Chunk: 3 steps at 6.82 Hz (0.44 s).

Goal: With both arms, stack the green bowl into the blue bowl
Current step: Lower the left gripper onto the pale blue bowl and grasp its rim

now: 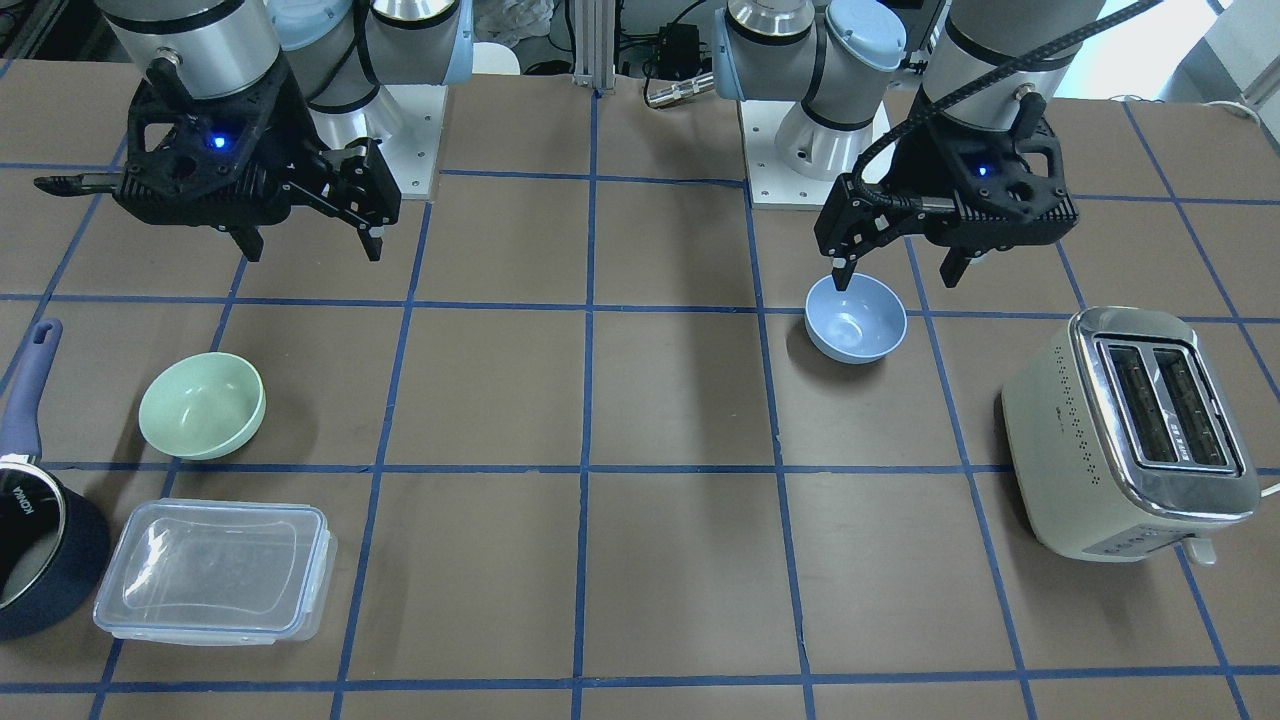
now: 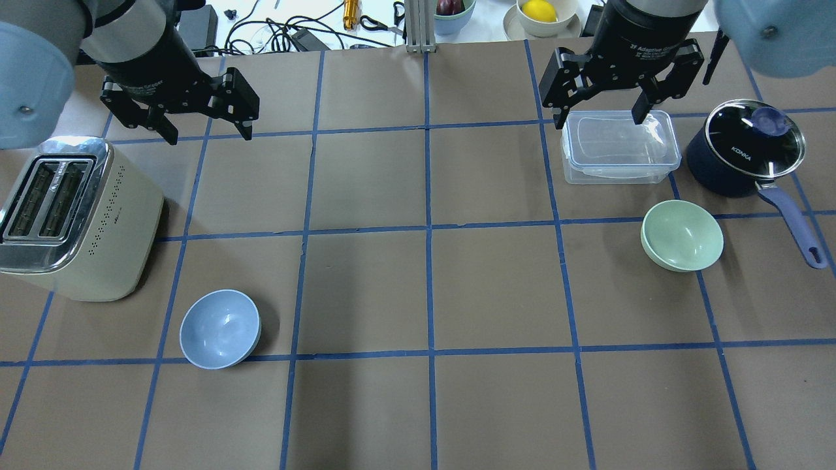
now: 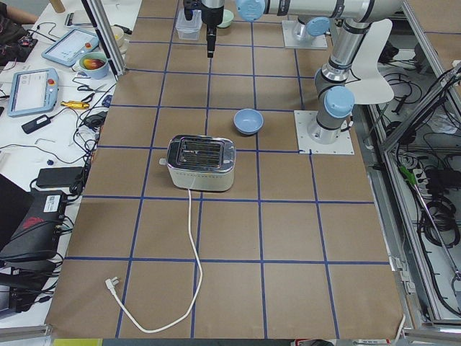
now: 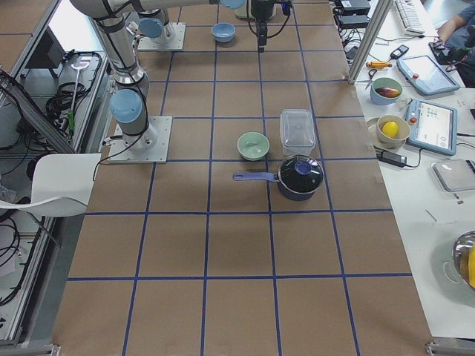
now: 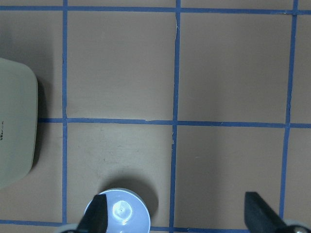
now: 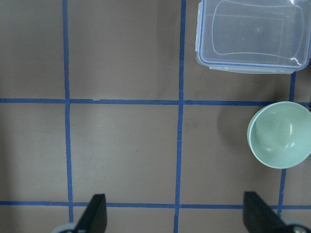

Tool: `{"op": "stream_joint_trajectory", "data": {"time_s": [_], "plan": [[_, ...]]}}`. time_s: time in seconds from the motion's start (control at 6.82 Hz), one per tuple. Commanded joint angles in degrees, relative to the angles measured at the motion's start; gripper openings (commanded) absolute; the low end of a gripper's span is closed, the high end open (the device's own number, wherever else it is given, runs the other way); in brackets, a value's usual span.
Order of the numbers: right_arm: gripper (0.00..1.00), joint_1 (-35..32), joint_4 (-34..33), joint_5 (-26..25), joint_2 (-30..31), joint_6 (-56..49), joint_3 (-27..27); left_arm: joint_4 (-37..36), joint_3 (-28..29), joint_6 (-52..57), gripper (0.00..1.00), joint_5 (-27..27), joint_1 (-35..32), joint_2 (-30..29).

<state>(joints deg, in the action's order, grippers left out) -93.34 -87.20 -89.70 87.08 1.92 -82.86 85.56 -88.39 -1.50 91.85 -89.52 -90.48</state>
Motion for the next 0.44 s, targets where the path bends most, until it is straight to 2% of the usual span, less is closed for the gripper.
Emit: {"op": "stream_joint_trajectory", "data": {"time_s": [0.0, 0.15, 0.29], "plan": [[1.00, 0.0, 0.0, 0.0, -0.2, 0.0, -0.1, 0.0, -1.2, 0.0, 1.00, 0.3, -0.4, 0.3], [1.00, 0.0, 0.0, 0.0, -0.2, 0.0, -0.2, 2.6, -4.0, 2.8, 1.00, 0.4, -0.6, 1.0], [1.00, 0.0, 0.0, 0.0, -0.2, 0.0, -0.2, 2.4, -11.5, 4.1, 1.00, 1.7, 0.2, 1.9]]}}
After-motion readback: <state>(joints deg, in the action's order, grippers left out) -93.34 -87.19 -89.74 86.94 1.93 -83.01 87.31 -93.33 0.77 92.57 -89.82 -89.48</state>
